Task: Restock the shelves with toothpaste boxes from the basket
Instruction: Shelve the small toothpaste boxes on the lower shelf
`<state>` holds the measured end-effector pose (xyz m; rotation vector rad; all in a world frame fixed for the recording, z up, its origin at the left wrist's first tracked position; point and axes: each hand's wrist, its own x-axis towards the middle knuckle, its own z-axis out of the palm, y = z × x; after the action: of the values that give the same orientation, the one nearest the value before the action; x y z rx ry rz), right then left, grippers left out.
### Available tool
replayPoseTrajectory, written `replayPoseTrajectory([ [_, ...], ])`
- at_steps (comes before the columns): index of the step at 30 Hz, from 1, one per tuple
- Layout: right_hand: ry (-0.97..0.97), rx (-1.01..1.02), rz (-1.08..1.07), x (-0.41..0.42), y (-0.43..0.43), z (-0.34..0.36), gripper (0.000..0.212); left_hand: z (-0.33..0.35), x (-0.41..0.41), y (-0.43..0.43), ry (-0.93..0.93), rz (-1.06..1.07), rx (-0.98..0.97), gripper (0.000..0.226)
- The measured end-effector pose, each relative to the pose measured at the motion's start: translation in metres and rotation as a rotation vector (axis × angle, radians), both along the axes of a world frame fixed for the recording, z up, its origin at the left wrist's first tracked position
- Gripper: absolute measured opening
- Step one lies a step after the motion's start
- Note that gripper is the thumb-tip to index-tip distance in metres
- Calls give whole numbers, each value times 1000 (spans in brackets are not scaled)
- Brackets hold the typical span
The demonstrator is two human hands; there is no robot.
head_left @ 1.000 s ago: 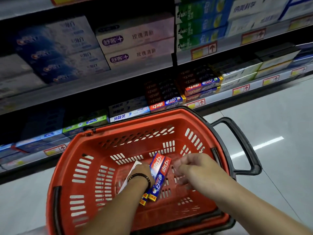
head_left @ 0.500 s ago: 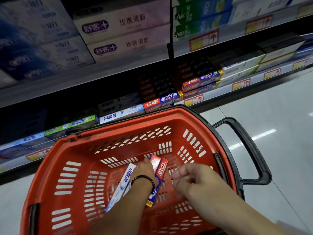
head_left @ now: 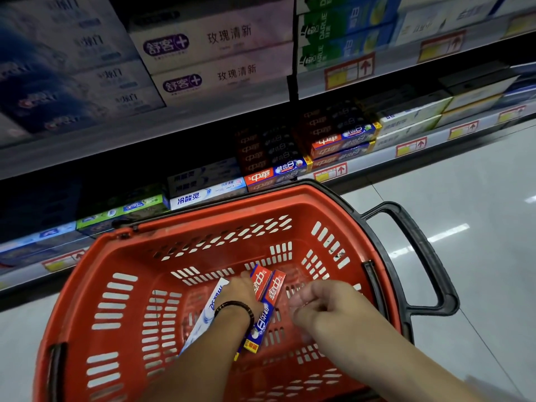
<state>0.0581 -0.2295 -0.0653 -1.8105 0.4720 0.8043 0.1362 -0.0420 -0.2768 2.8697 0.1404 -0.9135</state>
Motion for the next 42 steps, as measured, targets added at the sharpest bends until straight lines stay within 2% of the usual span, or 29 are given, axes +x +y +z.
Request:
replayPoseTrajectory([
  [12, -18, -18, 20, -2, 5, 8, 12, 42, -4, 25, -65, 100, -112, 61],
  [22, -76, -49, 68, -4, 15, 13, 18, 99, -14, 37, -89, 172, -295, 45],
  [33, -104, -76, 118, -18, 25, 16, 10, 186, -28, 46, -169, 218, -475, 38],
  [38, -95, -56, 180, -27, 35, 23, 39, 235, -35, 48, -230, 186, -500, 38],
  [42, -104, -11, 231, -34, 43, 34, 50, 273, -40, 53, -262, 219, -555, 30],
])
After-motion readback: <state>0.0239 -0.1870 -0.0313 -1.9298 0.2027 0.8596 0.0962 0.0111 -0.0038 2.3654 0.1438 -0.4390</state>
